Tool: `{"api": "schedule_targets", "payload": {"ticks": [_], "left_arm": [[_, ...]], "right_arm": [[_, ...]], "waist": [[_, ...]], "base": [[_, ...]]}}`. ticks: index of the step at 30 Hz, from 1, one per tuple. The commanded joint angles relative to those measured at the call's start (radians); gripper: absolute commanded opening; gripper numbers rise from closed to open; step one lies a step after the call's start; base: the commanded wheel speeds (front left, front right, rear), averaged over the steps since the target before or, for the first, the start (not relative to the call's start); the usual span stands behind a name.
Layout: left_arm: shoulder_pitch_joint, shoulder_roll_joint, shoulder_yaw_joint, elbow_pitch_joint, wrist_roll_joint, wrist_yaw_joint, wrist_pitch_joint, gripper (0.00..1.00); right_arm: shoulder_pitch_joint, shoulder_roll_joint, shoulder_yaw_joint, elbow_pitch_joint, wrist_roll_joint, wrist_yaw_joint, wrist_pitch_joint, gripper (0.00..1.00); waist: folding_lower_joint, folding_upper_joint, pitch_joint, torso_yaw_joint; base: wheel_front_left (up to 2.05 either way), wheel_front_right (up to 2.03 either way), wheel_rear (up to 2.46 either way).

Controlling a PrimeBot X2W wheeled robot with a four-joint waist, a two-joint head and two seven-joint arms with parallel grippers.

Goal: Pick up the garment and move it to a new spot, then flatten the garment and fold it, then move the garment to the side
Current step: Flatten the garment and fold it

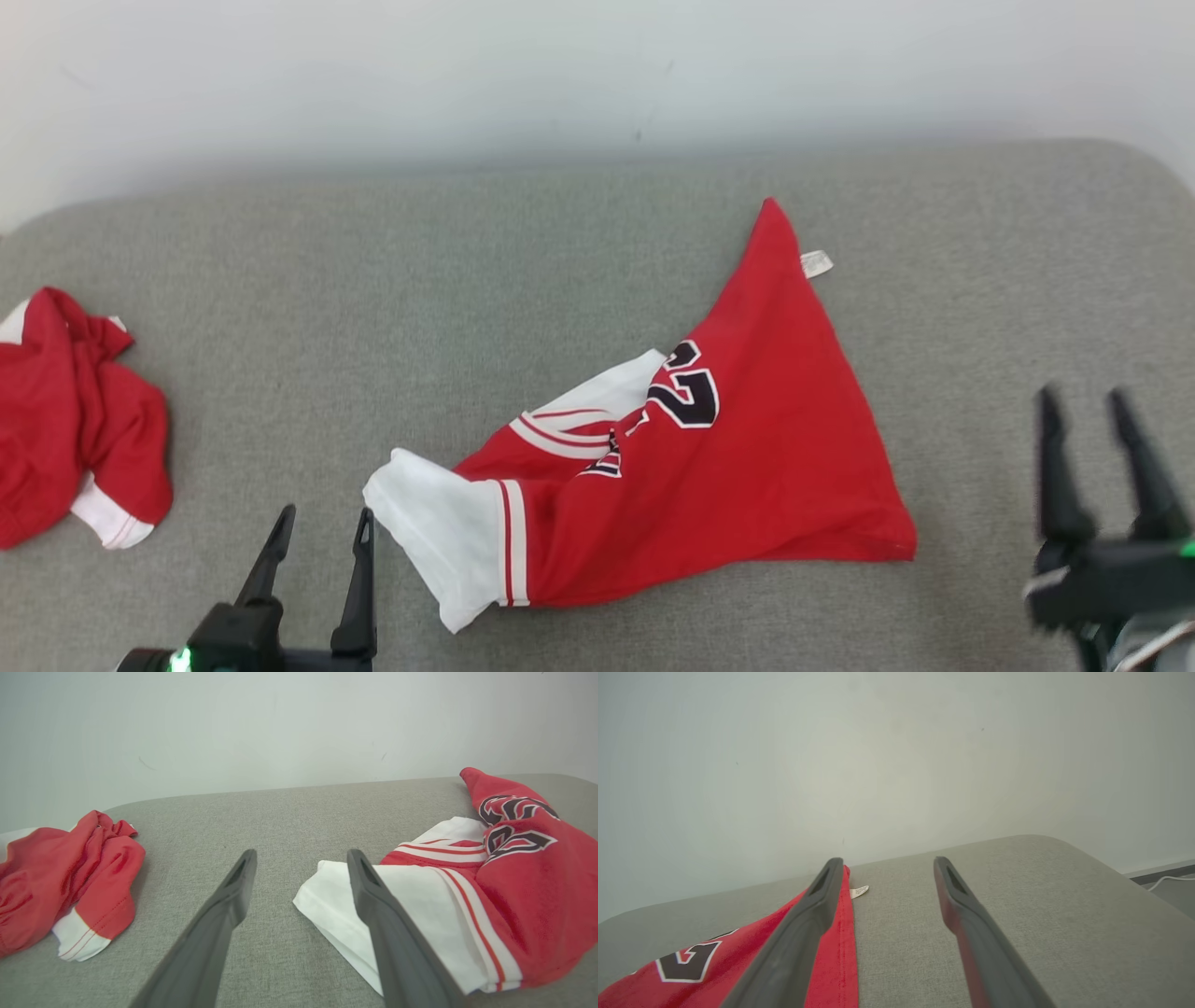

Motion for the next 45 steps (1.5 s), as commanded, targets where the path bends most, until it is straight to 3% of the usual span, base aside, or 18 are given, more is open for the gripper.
{"api": "schedule_targets", "payload": {"ticks": [1, 8, 14, 33, 45], "left_arm": [[0.026, 0.011, 0.002, -0.008, -0.003, 0.004, 0.004, 1.00], [0.085, 0.027, 0.000, -0.020, -0.024, 0.015, 0.027, 1.00], [0.108, 0.042, 0.013, -0.016, -0.042, 0.022, 0.037, 1.00], [0.110, 0.049, 0.013, -0.008, -0.057, 0.039, 0.057, 1.00], [0.059, -0.002, -0.055, 0.035, -0.178, -0.056, 0.225, 1.00]], "right_arm": [[0.050, 0.027, -0.004, -0.039, -0.034, 0.000, 0.024, 1.00], [0.259, 0.142, -0.011, -0.215, -0.163, 0.000, 0.131, 1.00], [0.360, 0.179, 0.014, -0.294, -0.232, 0.000, 0.190, 1.00], [0.378, 0.167, 0.047, -0.338, -0.260, 0.000, 0.210, 1.00], [0.357, 0.146, 0.055, -0.240, -0.211, 0.000, 0.305, 1.00]], "waist": [[0.0003, 0.0001, -0.046, -0.027], [0.0003, 0.0001, -0.112, -0.032], [0.0003, 0.0001, -0.145, -0.039], [0.0003, 0.0001, -0.156, -0.038], [0.0003, 0.0001, -0.102, -0.025]], "base": [[0.00, 0.00, 0.00], [0.00, 0.00, 0.00], [0.00, 0.00, 0.00], [0.00, 0.00, 0.00], [0.00, 0.00, 0.00]]}}
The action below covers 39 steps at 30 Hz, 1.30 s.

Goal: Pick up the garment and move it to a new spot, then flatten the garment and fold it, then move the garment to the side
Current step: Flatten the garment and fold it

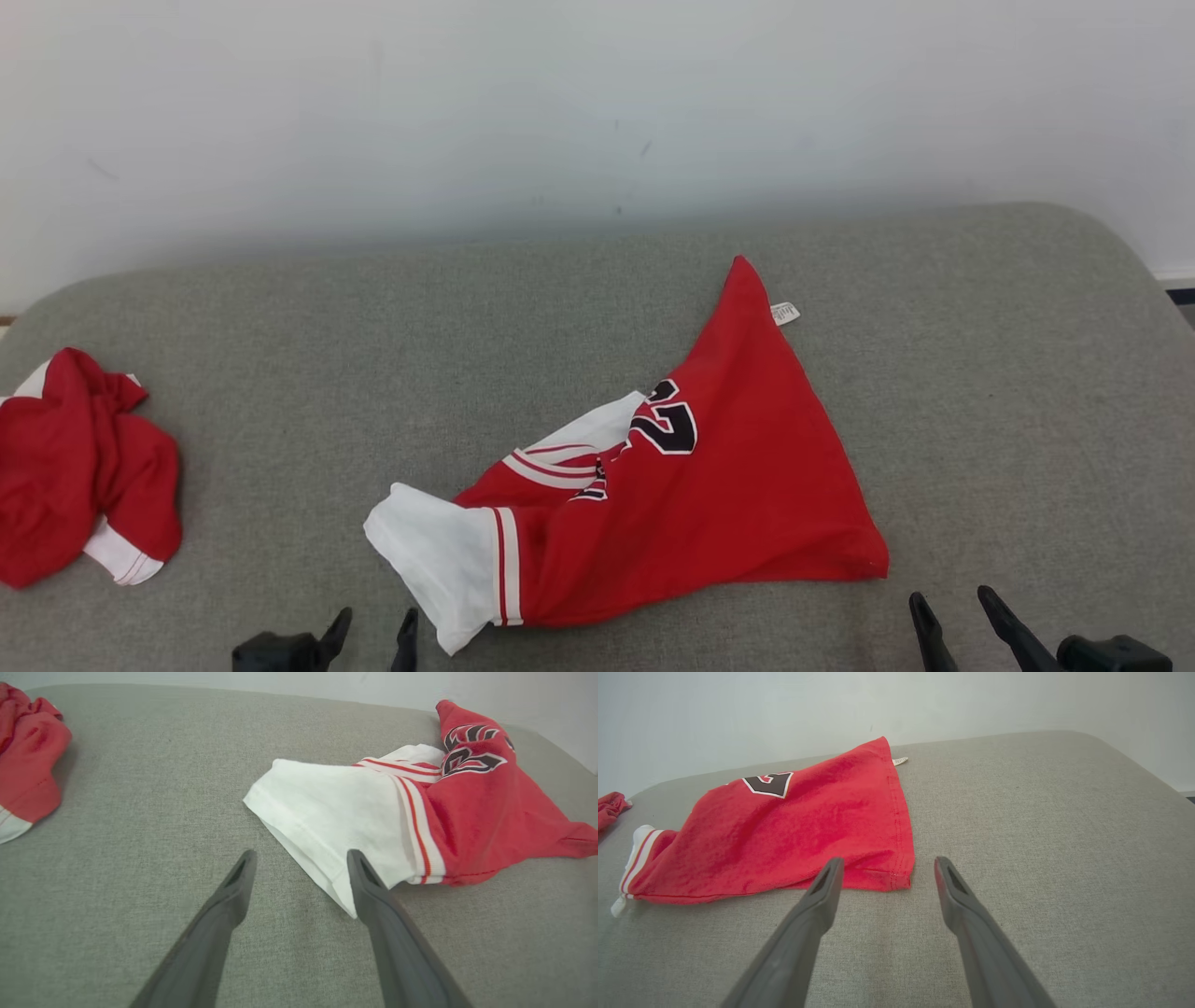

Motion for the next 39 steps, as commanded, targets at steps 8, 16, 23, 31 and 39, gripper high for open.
{"api": "schedule_targets", "payload": {"ticks": [8, 16, 23, 31, 39], "left_arm": [[-0.142, -0.028, 0.009, 0.102, -0.051, -0.066, 0.020, 1.00], [-0.280, -0.053, 0.038, 0.225, -0.114, -0.140, 0.033, 1.00], [-0.317, -0.079, 0.044, 0.280, -0.166, -0.184, 0.048, 0.85], [-0.322, -0.089, 0.062, 0.278, -0.170, -0.189, -0.013, 0.00], [-0.276, -0.047, 0.123, 0.076, -0.143, -0.135, -0.107, 0.00]], "right_arm": [[-0.099, -0.031, -0.002, 0.102, 0.045, 0.000, -0.027, 1.00], [-0.209, -0.063, 0.056, 0.223, 0.087, 0.000, -0.049, 1.00], [-0.284, -0.075, 0.112, 0.309, 0.117, 0.000, -0.068, 0.67], [-0.306, -0.087, 0.115, 0.321, 0.133, 0.000, -0.150, 0.00], [-0.288, -0.092, 0.090, 0.183, 0.156, 0.000, -0.224, 0.00]], "waist": [[0.0000, 0.0000, 0.119, 0.013], [0.0000, 0.0000, 0.217, 0.009], [0.0000, 0.0000, 0.264, 0.007], [0.0000, 0.0000, 0.278, 0.009], [0.0000, 0.0000, 0.240, -0.002]], "base": [[0.00, 0.00, 0.00], [0.00, 0.00, 0.00], [0.00, 0.00, 0.00], [0.00, 0.00, 0.00], [0.00, 0.00, 0.00]]}}
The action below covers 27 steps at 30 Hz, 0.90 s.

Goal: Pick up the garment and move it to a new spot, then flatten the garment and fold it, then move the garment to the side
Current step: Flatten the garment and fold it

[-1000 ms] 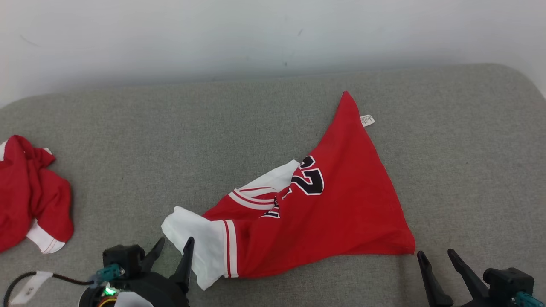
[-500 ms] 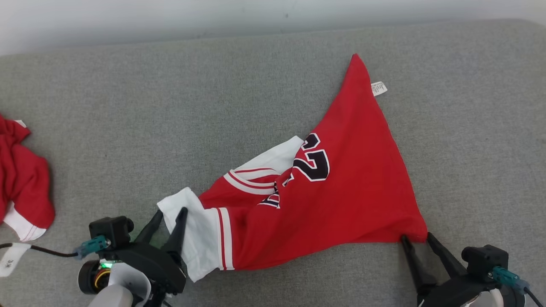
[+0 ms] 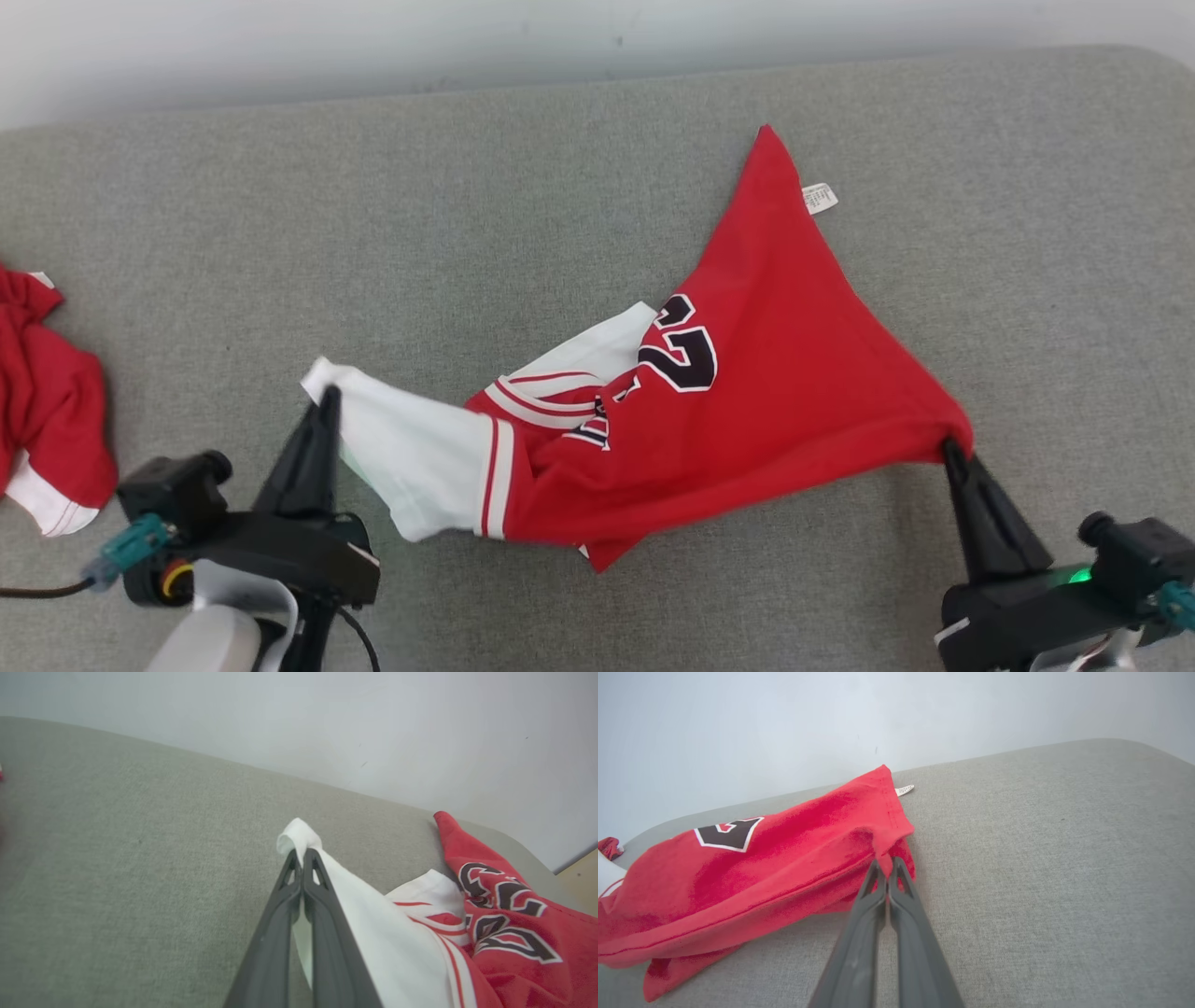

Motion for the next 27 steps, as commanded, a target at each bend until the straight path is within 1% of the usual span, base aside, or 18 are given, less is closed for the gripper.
{"api": "schedule_targets", "payload": {"ticks": [1, 6, 9, 10, 15, 16, 22, 27], "left_arm": [[0.012, 0.017, 0.010, -0.045, 0.017, 0.015, -0.009, 0.00], [-0.010, 0.045, 0.044, -0.206, 0.039, 0.059, -0.015, 0.00], [-0.043, 0.053, 0.059, -0.286, 0.051, 0.072, -0.015, 0.00], [-0.043, 0.053, 0.059, -0.286, 0.051, 0.072, -0.015, 0.00], [-0.147, 0.058, 0.085, -0.361, 0.074, 0.086, -0.015, 0.00], [-0.197, 0.063, 0.092, -0.377, 0.086, 0.090, -0.008, 0.00], [-0.348, 0.064, 0.112, -0.385, 0.106, 0.094, -0.002, 0.00], [-0.450, 0.062, 0.104, -0.369, 0.115, 0.086, 0.020, 0.00]], "right_arm": [[-0.007, -0.003, -0.012, -0.027, 0.009, 0.000, -0.006, 0.00], [-0.069, 0.000, -0.049, -0.102, 0.052, 0.000, 0.003, 0.00], [-0.133, -0.007, -0.065, -0.129, 0.080, 0.000, 0.012, 0.00], [-0.133, -0.007, -0.065, -0.129, 0.080, 0.000, 0.012, 0.00], [-0.276, -0.024, -0.058, -0.148, 0.126, 0.000, 0.030, 0.00], [-0.340, -0.030, -0.051, -0.147, 0.146, 0.000, 0.036, 0.00], [-0.522, -0.053, -0.037, -0.127, 0.173, 0.000, 0.054, 0.00], [-0.638, -0.070, -0.030, -0.096, 0.193, 0.000, 0.066, 0.00]], "waist": [[-0.0001, -0.0001, -0.015, -0.002], [-0.0001, -0.0001, -0.049, -0.005], [-0.0001, -0.0001, -0.073, -0.005], [-0.0001, -0.0001, -0.073, -0.005], [-0.0001, -0.0001, -0.114, -0.012], [-0.0001, -0.0001, -0.126, -0.015], [-0.0001, -0.0001, -0.160, -0.017], [-0.0001, -0.0001, -0.184, -0.013]], "base": [[0.00, 0.00, 0.00], [0.00, 0.00, 0.00], [0.00, 0.00, 0.00], [0.00, 0.00, 0.00], [0.00, 0.00, 0.00], [0.00, 0.00, 0.00], [0.00, 0.00, 0.00], [0.00, 0.00, 0.00]]}}
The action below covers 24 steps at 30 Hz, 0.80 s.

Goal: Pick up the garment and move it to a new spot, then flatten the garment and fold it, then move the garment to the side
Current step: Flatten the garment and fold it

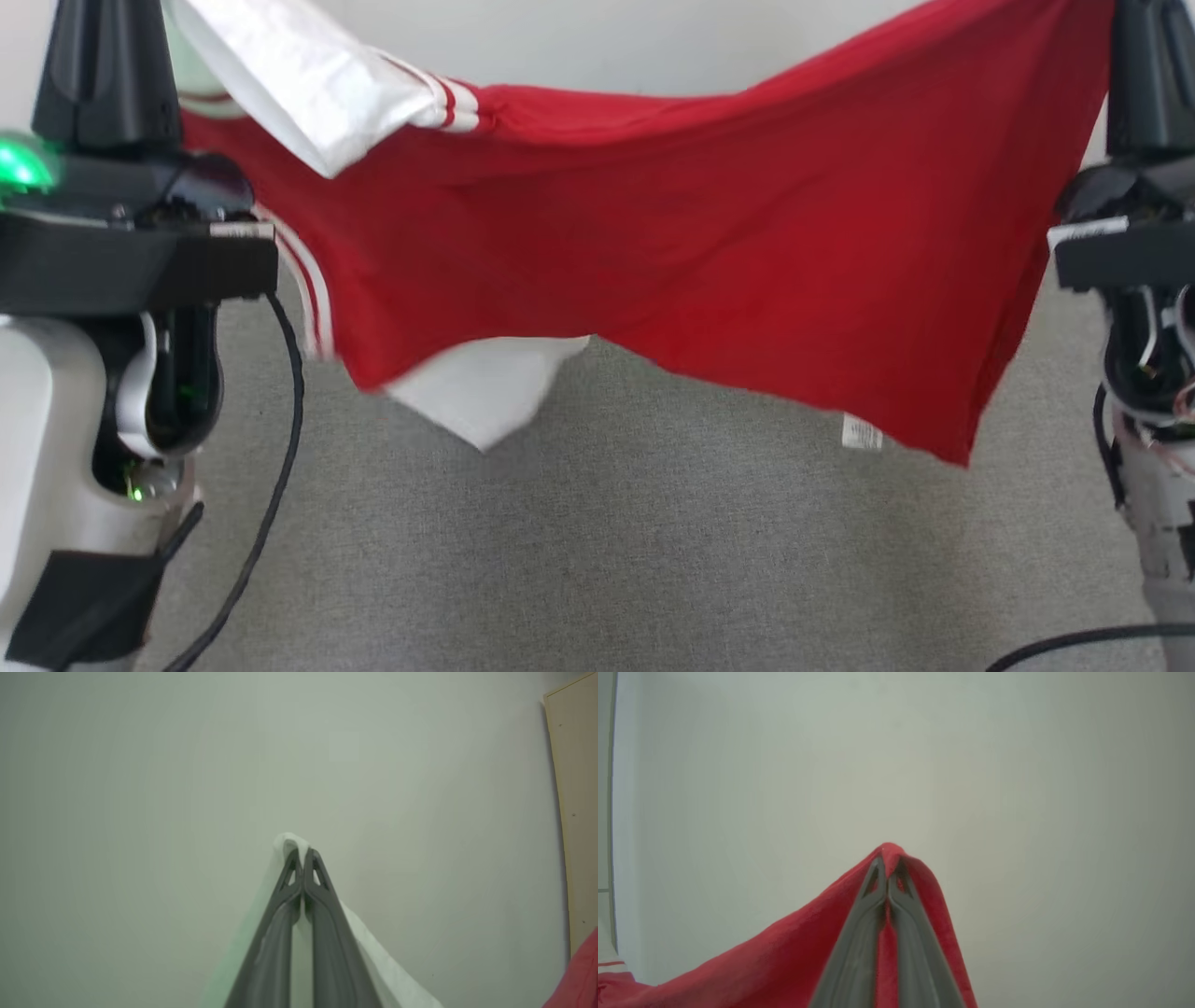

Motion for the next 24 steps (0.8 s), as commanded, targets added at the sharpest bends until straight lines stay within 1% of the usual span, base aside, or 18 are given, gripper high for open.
{"api": "schedule_targets", "payload": {"ticks": [1, 7, 10, 12, 14, 18, 24], "left_arm": [[-0.019, 0.002, -0.003, 0.002, 0.010, -0.001, 0.004, 0.00], [-0.084, -0.013, -0.021, 0.021, 0.002, -0.011, 0.023, 0.00], [-0.120, -0.018, -0.031, 0.056, -0.002, -0.028, 0.029, 0.00], [-0.154, -0.022, -0.044, 0.104, -0.003, -0.043, 0.031, 0.00], [-0.203, -0.027, -0.056, 0.173, 0.001, -0.065, 0.029, 0.00], [-0.327, -0.048, -0.084, 0.344, 0.012, -0.110, 0.021, 0.00], [-0.531, -0.081, -0.126, 0.638, 0.053, -0.171, -0.006, 0.00]], "right_arm": [[-0.014, -0.008, 0.003, 0.004, 0.004, 0.000, 0.000, 0.00], [-0.060, -0.008, 0.020, 0.033, 0.028, 0.000, 0.010, 0.00], [-0.085, -0.001, 0.029, 0.062, 0.044, 0.000, 0.014, 0.00], [-0.117, 0.004, 0.040, 0.097, 0.053, 0.000, 0.011, 0.00], [-0.162, 0.008, 0.050, 0.146, 0.063, 0.000, 0.000, 0.00], [-0.285, 0.026, 0.078, 0.287, 0.088, 0.000, -0.035, 0.00], [-0.504, 0.065, 0.126, 0.544, 0.111, 0.000, -0.121, 0.00]], "waist": [[0.0001, -0.0001, -0.009, 0.003], [0.0001, -0.0001, -0.013, 0.005], [0.0001, -0.0001, 0.001, 0.006], [0.0001, -0.0001, 0.014, 0.005], [0.0001, -0.0001, 0.030, 0.004], [0.0001, -0.0001, 0.065, 0.000], [0.0001, -0.0001, 0.122, -0.006]], "base": [[0.00, 0.00, 0.00], [0.00, 0.00, 0.00], [0.00, 0.00, 0.00], [0.00, 0.00, 0.00], [0.00, 0.00, 0.00], [0.00, 0.00, 0.00], [0.00, 0.00, 0.00]]}}
